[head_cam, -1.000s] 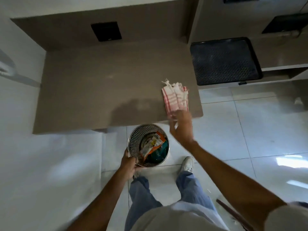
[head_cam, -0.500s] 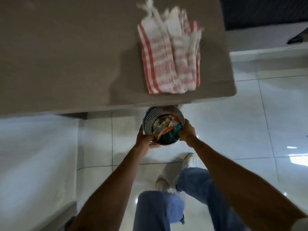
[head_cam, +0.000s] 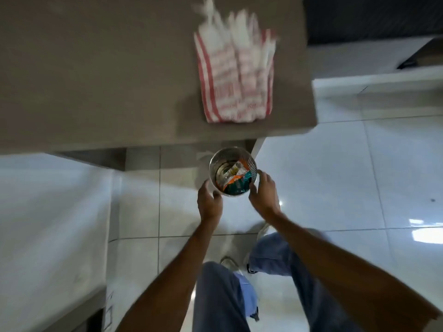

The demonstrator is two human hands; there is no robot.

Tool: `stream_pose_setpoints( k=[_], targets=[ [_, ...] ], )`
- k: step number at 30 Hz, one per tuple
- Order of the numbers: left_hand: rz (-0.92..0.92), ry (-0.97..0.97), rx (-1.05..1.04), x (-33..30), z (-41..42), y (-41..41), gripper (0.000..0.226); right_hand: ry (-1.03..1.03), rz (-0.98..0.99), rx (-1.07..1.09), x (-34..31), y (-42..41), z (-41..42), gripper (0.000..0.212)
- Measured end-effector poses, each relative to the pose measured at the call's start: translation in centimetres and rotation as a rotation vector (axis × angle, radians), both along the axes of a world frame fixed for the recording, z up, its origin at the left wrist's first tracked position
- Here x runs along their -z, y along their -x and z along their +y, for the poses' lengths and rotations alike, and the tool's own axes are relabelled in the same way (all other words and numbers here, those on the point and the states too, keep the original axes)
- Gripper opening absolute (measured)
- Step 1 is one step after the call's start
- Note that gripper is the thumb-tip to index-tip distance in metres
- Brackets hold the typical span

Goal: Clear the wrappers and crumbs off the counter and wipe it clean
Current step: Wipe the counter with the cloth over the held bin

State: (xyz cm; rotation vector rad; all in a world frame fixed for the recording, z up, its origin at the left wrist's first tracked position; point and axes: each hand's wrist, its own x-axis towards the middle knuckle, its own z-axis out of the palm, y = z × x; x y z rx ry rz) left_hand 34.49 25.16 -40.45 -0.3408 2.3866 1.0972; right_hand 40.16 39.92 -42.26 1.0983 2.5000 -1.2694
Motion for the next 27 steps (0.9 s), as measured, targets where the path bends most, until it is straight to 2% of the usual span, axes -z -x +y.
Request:
stream_pose_setpoints(
  k=[3,5,6,8,10,12,13,16,20,24,26,27],
  targets=[
    [0.49,0.011,0.074,-13.1,-0.9,-4.2,0.042,-0.332,0.46,-0.201,-12.7,-3.9,-2.3,0.041],
    [0.721,-0.041,0.07,-20.3,-0.8,-4.5,0.035,-0.412,0.715,-0.161,-19.7,-3.8,-2.9,0.032],
    [0.78,-0.092,0.074,-23.7,-0.4,-3.4,0.034,-0.416,0.768,-0.106,-22.9,-2.6,-2.4,0.03],
    [0.733,-0.169,0.122,-29.1,1.4,0.3,0.039,-0.389,0.713,0.022,-28.1,1.2,-0.6,0.029],
    [0.562,-0.171,0.183,-31.8,4.2,4.9,0.043,-0.245,0.49,0.107,-31.2,6.0,1.6,0.03],
    [0.371,-0.125,0.224,-32.9,7.0,9.3,0.043,-0.115,0.219,0.063,-32.7,10.1,3.3,0.041],
    [0.265,-0.105,0.219,-32.8,8.3,11.1,0.046,-0.127,0.126,-0.002,-32.9,11.6,3.9,0.046],
    [0.061,-0.105,0.153,-32.2,11.5,13.5,0.055,-0.145,0.075,-0.008,-33.3,13.8,6.2,0.047],
    [0.105,-0.227,0.266,-32.6,18.5,15.7,0.058,-0.172,0.111,0.118,-33.1,16.2,14.0,0.049],
    [0.179,-0.232,0.37,-33.2,28.8,20.7,0.044,-0.163,0.175,0.239,-32.1,21.0,23.4,0.038],
    [0.191,-0.161,0.404,-32.5,32.7,23.5,0.046,-0.128,0.178,0.255,-31.4,23.9,26.9,0.031],
    [0.205,-0.059,0.448,-31.9,34.4,24.9,0.048,-0.121,0.18,0.255,-30.6,25.4,28.5,0.028]
  ],
)
